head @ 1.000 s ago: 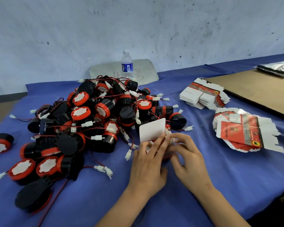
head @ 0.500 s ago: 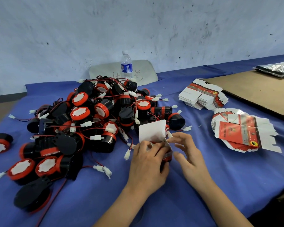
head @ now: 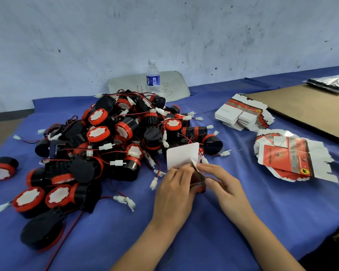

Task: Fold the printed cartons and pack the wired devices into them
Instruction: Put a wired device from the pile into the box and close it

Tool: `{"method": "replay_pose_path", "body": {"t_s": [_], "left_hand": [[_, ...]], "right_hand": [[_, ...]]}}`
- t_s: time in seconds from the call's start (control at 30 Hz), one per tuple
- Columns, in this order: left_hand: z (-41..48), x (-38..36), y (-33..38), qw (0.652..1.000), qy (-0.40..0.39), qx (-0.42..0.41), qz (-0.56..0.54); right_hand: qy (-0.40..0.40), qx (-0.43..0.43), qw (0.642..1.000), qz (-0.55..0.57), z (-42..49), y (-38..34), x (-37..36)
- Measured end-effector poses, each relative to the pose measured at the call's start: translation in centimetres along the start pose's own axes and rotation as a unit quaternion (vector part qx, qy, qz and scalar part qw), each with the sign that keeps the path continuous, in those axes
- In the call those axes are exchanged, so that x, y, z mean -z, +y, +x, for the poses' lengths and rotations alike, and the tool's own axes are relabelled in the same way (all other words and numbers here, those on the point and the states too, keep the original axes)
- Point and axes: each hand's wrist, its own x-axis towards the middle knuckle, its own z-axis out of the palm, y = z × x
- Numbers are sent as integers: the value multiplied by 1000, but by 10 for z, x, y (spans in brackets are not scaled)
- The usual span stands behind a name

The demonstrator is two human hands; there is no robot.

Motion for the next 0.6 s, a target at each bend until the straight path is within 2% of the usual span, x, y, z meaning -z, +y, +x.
{"method": "replay_pose_path", "body": {"t_s": [0.13,0.23,0.3,0.33,0.43,0.5,0.53,0.6], "left_hand": [[-3,2,-4,998,-12,24,-59],[-3,1,-6,998,-8,17,-64],[-2,2,-8,996,-20,-7,-85],[-2,1,-9,994,-33,-21,-104],[-2,1,-9,979,-92,-71,-169],[-2,1,-5,968,-124,-95,-199],[-2,1,-2,964,-131,-102,-206],[-2,0,-1,962,-132,-109,-212]], "right_hand": [[1,-25,1000,-18,1,2,-1],[8,-29,998,-47,2,2,-4],[52,-6,998,-44,2,3,-2],[98,11,995,-35,0,4,0],[284,46,957,39,-3,2,7],[347,38,932,96,0,0,10],[344,20,926,156,4,0,12],[258,-73,910,317,9,1,17]]}}
